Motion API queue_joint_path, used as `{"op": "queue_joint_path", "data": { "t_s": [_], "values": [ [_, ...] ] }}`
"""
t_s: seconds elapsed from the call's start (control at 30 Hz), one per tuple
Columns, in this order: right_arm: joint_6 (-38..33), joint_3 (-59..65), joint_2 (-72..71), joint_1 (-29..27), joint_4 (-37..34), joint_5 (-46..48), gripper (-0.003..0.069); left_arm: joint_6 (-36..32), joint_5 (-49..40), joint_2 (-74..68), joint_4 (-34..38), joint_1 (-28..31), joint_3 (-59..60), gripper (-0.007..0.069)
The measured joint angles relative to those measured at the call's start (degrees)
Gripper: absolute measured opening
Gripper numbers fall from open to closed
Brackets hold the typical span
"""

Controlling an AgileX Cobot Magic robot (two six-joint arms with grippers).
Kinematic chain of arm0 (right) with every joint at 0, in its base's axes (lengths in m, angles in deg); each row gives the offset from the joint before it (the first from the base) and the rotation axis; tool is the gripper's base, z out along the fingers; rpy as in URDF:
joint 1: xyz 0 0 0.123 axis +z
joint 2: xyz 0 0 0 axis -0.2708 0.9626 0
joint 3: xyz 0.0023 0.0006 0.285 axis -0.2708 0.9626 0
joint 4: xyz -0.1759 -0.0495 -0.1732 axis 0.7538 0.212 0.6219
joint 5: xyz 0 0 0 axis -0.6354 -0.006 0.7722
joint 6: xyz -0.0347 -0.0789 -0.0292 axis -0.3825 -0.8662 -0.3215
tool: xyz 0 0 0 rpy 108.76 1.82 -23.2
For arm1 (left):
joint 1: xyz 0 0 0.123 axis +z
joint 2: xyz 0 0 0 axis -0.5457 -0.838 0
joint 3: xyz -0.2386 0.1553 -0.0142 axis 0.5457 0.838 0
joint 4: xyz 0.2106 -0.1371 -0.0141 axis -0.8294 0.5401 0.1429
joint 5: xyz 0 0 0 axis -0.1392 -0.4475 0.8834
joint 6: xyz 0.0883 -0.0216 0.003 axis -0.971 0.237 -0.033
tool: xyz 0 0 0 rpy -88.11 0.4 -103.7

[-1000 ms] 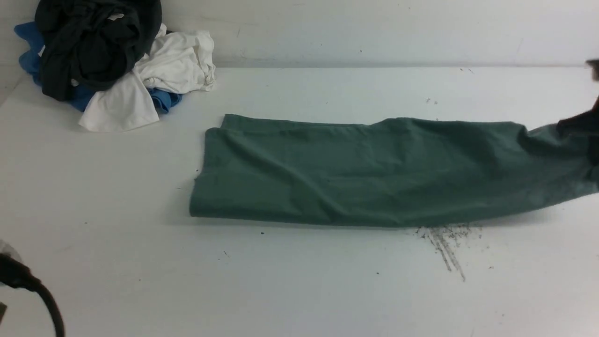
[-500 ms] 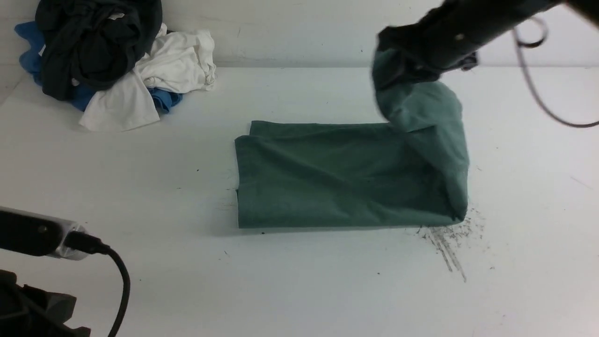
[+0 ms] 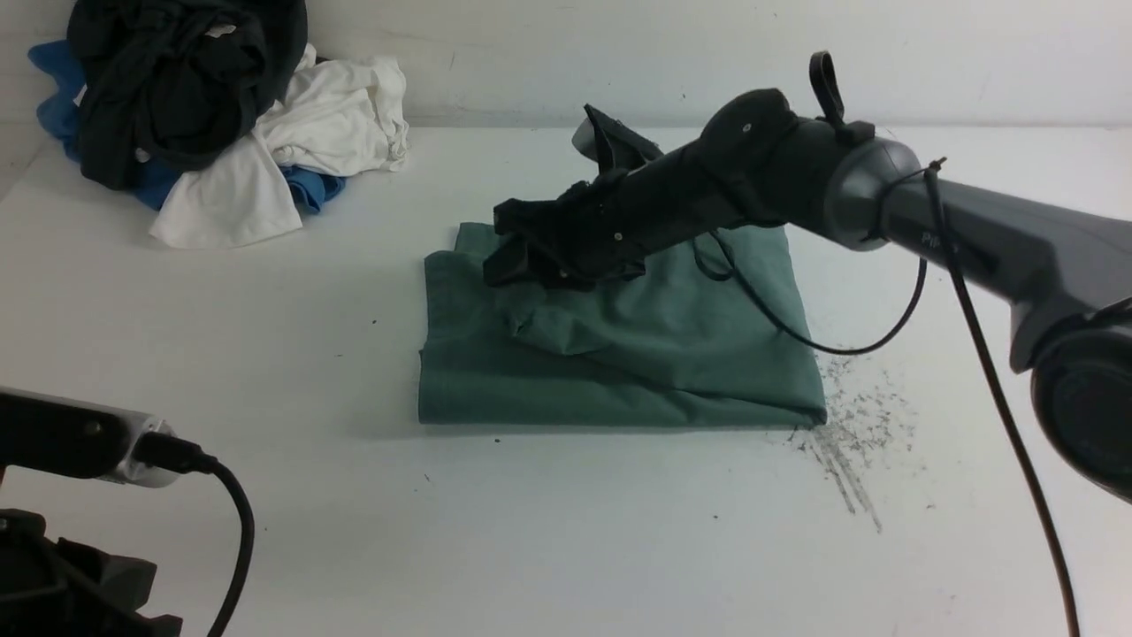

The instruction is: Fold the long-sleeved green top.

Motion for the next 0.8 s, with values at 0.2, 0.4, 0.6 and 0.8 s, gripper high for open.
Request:
{"op": "queue_joint_path", "data": {
  "t_s": [0.2, 0.4, 0.6, 0.8],
  "values": [
    [-7.33, -0.06, -1.95, 0.0, -4.44, 1.74, 0.0334, -0.13, 0.44, 0.0, 0.0, 0.0, 0.0, -0.0007],
    [-7.67, -0.26, -7.65, -0.66, 10.77, 7.58, 0.0283, -0.62, 0.49, 0.0, 0.0, 0.0, 0.0, -0.0007],
    [-0.22, -0.26, -11.31, -2.58, 38.34, 14.81, 0.0132, -1.05, -1.28, -2.94, 2.79, 0.0, -1.68, -0.0007],
    [6.55, -0.26, -11.07, -7.68, 49.6, 15.81, -0.0002, -7.91, -0.88, -16.62, 15.26, 0.0, -12.63, -0.0007]
  ]
}}
